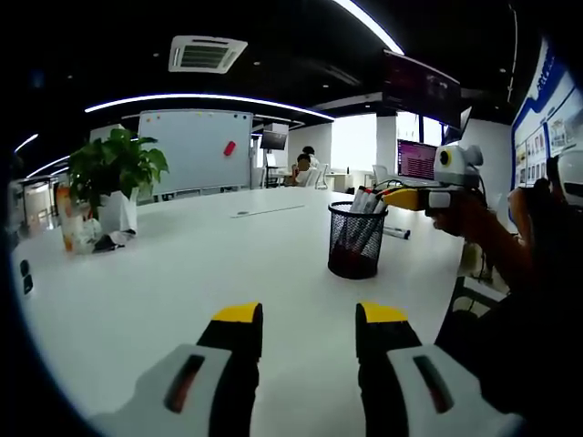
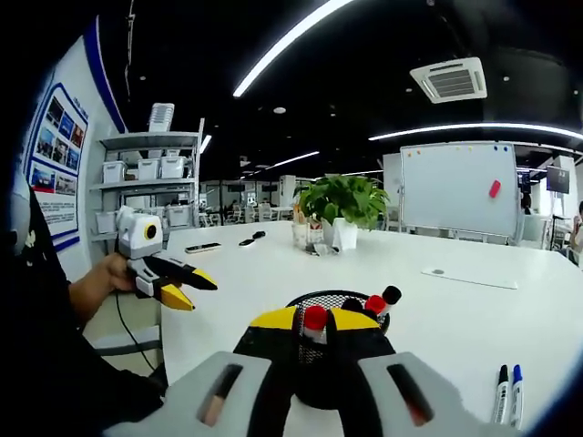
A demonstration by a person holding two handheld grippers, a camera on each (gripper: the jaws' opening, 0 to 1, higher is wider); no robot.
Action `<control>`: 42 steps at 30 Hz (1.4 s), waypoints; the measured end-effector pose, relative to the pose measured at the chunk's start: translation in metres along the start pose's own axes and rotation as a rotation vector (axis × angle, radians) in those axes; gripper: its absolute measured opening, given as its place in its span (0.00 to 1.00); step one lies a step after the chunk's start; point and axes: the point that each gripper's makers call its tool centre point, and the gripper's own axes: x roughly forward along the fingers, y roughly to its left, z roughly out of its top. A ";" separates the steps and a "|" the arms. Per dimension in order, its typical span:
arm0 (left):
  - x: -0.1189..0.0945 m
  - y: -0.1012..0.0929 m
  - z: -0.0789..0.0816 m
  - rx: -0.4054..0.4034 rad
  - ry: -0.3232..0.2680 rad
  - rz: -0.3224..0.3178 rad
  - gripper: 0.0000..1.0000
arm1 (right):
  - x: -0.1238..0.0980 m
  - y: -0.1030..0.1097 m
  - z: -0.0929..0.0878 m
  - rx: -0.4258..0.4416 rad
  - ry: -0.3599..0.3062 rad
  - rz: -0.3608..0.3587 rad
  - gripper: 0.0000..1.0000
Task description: Pick up the whiteboard markers from the pen holder and place them facing the whiteboard neatly
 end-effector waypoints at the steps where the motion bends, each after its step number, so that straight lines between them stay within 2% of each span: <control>1: 0.000 0.000 0.000 0.000 0.000 -0.001 0.42 | 0.000 0.000 0.000 0.000 0.001 0.000 0.14; 7: 0.000 0.000 0.000 -0.001 0.001 0.001 0.42 | 0.001 0.003 0.002 0.011 -0.009 0.008 0.13; 16: 0.000 0.000 0.000 -0.001 0.002 0.002 0.42 | -0.008 0.001 0.023 0.020 -0.071 -0.014 0.13; 26: 0.002 -0.002 -0.001 -0.002 0.006 -0.005 0.42 | -0.037 0.000 0.054 -0.015 -0.174 -0.095 0.13; 33: 0.002 -0.002 -0.001 -0.002 0.007 -0.005 0.42 | -0.045 0.001 0.056 -0.020 -0.180 -0.102 0.13; 39: 0.002 -0.002 -0.001 -0.001 0.006 -0.006 0.42 | -0.056 0.006 0.061 -0.029 -0.219 -0.140 0.13; 42: 0.002 -0.002 -0.002 -0.002 0.008 -0.006 0.42 | -0.059 0.006 0.059 -0.036 -0.215 -0.153 0.13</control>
